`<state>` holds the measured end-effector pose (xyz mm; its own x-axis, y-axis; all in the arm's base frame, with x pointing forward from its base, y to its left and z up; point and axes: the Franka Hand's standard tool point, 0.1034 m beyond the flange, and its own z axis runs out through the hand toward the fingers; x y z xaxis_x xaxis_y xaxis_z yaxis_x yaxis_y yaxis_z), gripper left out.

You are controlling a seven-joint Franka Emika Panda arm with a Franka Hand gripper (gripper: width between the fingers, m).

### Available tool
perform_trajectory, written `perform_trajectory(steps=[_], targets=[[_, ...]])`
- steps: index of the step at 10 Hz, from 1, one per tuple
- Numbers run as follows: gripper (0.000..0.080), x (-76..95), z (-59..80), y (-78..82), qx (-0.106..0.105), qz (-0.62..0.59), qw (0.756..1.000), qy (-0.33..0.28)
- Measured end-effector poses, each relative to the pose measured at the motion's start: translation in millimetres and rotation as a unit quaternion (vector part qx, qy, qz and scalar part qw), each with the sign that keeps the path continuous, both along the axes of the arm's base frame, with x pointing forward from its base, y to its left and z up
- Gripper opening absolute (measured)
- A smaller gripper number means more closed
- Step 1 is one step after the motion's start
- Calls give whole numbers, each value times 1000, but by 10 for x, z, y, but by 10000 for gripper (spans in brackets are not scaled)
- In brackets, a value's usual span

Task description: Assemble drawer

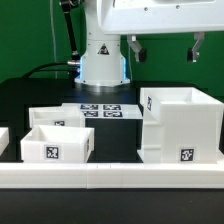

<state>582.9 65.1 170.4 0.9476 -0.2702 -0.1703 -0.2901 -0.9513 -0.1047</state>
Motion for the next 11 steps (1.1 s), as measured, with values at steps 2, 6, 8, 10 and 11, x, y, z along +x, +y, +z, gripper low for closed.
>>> perform_trajectory(steps=[2, 6, 8, 10, 11], targets=[[649, 0, -4, -7, 9, 67, 998, -10], [649, -20, -51, -630, -2, 98, 995, -12], [649, -22, -150, -953, -5, 88, 996, -7], [649, -21, -217, -1035, -5, 87, 996, -8], [649, -20, -219, -1024, -5, 88, 996, -8]])
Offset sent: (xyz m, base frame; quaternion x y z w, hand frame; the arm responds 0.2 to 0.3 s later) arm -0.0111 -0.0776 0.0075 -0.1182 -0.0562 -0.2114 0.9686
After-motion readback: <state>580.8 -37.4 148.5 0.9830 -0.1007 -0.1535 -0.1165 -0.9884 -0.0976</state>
